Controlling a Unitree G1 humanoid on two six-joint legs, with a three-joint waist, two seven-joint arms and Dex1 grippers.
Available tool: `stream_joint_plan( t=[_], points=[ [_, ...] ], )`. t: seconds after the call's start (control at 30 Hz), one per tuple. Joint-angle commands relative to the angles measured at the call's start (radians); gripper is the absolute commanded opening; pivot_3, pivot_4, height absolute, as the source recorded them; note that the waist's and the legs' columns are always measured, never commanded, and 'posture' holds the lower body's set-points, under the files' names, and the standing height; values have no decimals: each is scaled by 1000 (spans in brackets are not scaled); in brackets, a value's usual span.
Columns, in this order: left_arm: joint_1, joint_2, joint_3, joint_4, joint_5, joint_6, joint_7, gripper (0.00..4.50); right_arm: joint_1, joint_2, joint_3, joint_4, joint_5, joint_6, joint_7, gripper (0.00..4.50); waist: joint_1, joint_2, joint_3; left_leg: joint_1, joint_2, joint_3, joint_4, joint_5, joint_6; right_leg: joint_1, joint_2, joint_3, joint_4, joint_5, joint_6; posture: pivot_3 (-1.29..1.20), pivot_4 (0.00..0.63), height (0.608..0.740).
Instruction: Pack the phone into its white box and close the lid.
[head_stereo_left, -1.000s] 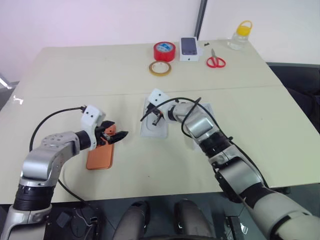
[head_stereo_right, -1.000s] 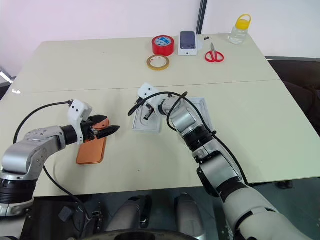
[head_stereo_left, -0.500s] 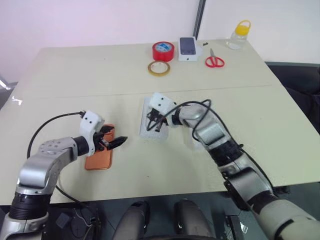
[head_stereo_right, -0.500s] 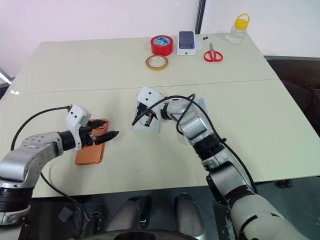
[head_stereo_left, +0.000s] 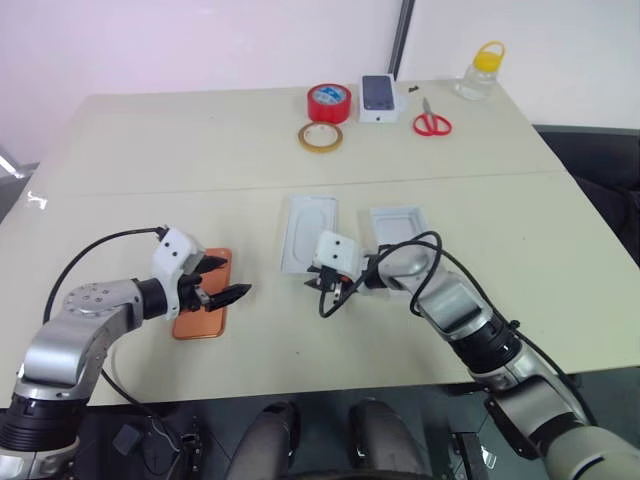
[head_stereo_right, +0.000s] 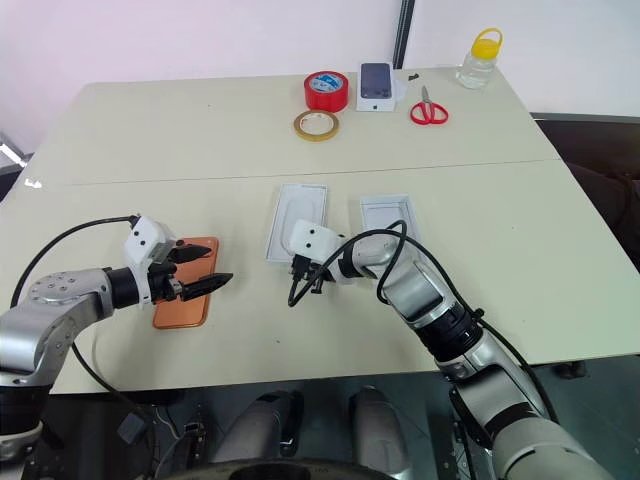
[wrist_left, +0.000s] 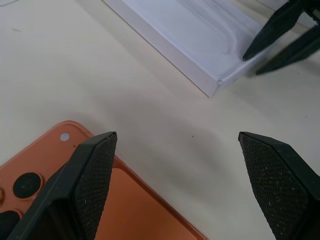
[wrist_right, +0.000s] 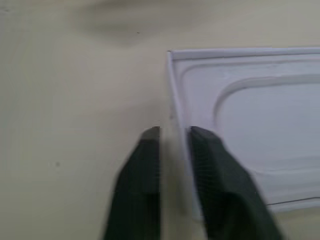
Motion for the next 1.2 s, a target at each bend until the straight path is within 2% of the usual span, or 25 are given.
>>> stream_joint_plan(
  t=[0.03,0.33,0.53,0.63,0.73,0.9,0.97,1.0,1.03,1.1,1.2],
  points=[
    [8,7,10,-39,-2,-4,11,4101,21,-30,30,-40,-16,-85,31,39,-1,0,0,0,0,0,0,0,0,0,0,0,0,0,0,0,150,740],
    [16,9,28,-61,-18,14,32,4101,101,-132,14,-195,42,-120,155,39,0,0,0,0,0,0,0,-1,1,1,0,0,-1,0,0,0,150,740],
    [16,12,32,-58,-19,19,32,4101,121,-115,-1,-198,51,-99,140,39,0,0,0,0,0,0,0,-1,2,0,0,0,-1,0,0,0,150,740],
    [14,15,49,-54,-27,30,34,4101,103,-68,-45,-205,97,-58,114,1002,-1,0,0,0,0,0,0,-1,2,0,0,0,-1,0,0,0,150,740],
    [3,1,108,-34,-58,66,68,4101,70,-11,-102,-216,149,8,75,2492,-2,0,0,0,0,0,0,-1,2,0,0,0,0,0,0,0,150,740],
    [-60,-32,226,57,-92,206,220,4101,-24,102,-120,-137,150,90,-36,2492,-2,0,0,0,0,0,0,-1,2,0,0,0,0,0,0,0,150,740],
    [-89,-47,272,104,-105,262,278,4101,-67,141,-94,-74,120,126,-84,1952,-5,0,0,0,0,0,0,0,1,0,0,0,0,0,0,0,150,740],
    [-104,-57,300,127,-118,289,301,4301,-84,148,-67,-45,96,125,-98,1626,-4,0,0,0,0,0,0,0,0,0,0,0,0,0,0,0,150,740],
    [-117,-64,327,147,-127,316,326,4500,-98,154,-37,-22,71,114,-107,1174,-4,0,0,0,0,0,0,0,-1,0,0,0,0,0,0,0,150,740],
    [-138,-77,383,170,-158,389,369,4500,-128,187,15,20,42,97,-123,48,-4,-1,0,0,0,0,0,1,-1,-1,0,-1,0,0,0,0,150,740],
    [-124,-56,378,134,-176,481,382,4500,-160,238,56,55,23,100,-138,12,-8,-1,0,0,0,0,0,1,-1,-1,0,0,0,0,0,0,150,740]
  ],
)
